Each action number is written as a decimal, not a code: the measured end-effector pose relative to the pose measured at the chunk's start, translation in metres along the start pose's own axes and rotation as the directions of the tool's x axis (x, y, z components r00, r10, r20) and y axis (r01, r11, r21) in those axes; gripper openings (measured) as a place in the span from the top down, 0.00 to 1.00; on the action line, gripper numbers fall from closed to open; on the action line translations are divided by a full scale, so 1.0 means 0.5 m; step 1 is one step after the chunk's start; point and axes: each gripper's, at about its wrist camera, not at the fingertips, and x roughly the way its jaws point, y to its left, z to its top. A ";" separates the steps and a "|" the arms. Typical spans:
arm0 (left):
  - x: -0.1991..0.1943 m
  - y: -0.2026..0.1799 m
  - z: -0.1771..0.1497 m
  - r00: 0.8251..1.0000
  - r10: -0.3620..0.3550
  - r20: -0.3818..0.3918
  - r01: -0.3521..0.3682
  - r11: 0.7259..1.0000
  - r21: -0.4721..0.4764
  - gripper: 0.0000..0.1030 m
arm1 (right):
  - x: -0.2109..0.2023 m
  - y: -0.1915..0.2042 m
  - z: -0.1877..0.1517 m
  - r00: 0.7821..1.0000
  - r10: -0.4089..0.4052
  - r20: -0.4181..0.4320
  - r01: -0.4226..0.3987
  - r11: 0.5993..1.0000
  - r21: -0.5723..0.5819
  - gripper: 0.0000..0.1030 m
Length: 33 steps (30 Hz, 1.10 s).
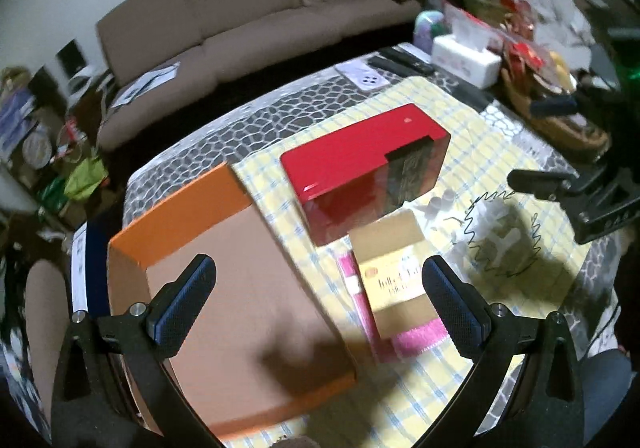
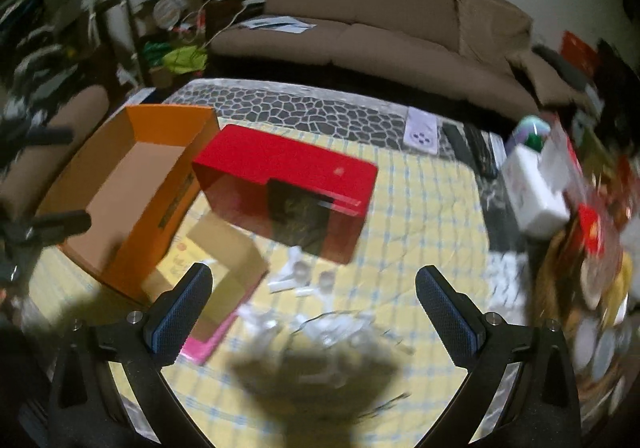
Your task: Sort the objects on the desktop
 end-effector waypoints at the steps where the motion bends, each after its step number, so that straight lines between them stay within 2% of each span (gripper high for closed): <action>1: 0.012 0.002 0.011 1.000 -0.019 -0.008 0.019 1.000 0.010 0.00 | 0.004 -0.009 0.006 1.000 0.006 -0.001 -0.007 1.000 -0.017 0.00; 4: 0.039 0.009 0.036 0.998 -0.066 -0.023 0.067 0.997 0.045 0.00 | 0.017 -0.027 0.022 1.000 0.024 0.004 -0.024 0.998 -0.060 0.00; 8: 0.080 0.014 0.058 0.992 -0.102 -0.071 0.112 0.983 0.149 0.00 | 0.041 -0.028 0.039 0.998 0.052 -0.028 -0.057 0.978 -0.202 0.00; 11: 0.112 0.007 0.069 0.990 -0.091 -0.109 0.118 0.955 0.272 0.00 | 0.063 -0.030 0.055 0.993 0.087 -0.079 -0.107 0.949 -0.295 0.00; 15: 0.148 0.018 0.090 0.982 -0.110 -0.151 0.158 0.921 0.357 0.00 | 0.096 -0.049 0.085 0.983 0.132 -0.127 -0.168 0.925 -0.342 0.00; 20: 0.196 0.034 0.119 0.970 -0.142 -0.199 0.216 0.878 0.428 0.00 | 0.152 -0.064 0.116 0.963 0.174 -0.207 -0.244 0.890 -0.386 0.00; 26: 0.247 0.046 0.132 0.957 -0.145 -0.251 0.255 0.834 0.489 0.00 | 0.206 -0.052 0.120 0.942 0.169 -0.289 -0.294 0.831 -0.471 0.04; 29: 0.268 0.042 0.133 0.954 -0.138 -0.268 0.264 0.814 0.518 0.00 | 0.229 -0.049 0.126 0.941 0.156 -0.302 -0.298 0.804 -0.514 0.04; 33: 0.295 0.037 0.139 0.949 -0.143 -0.283 0.280 0.796 0.537 0.00 | 0.257 -0.045 0.134 0.936 0.152 -0.318 -0.309 0.787 -0.534 0.04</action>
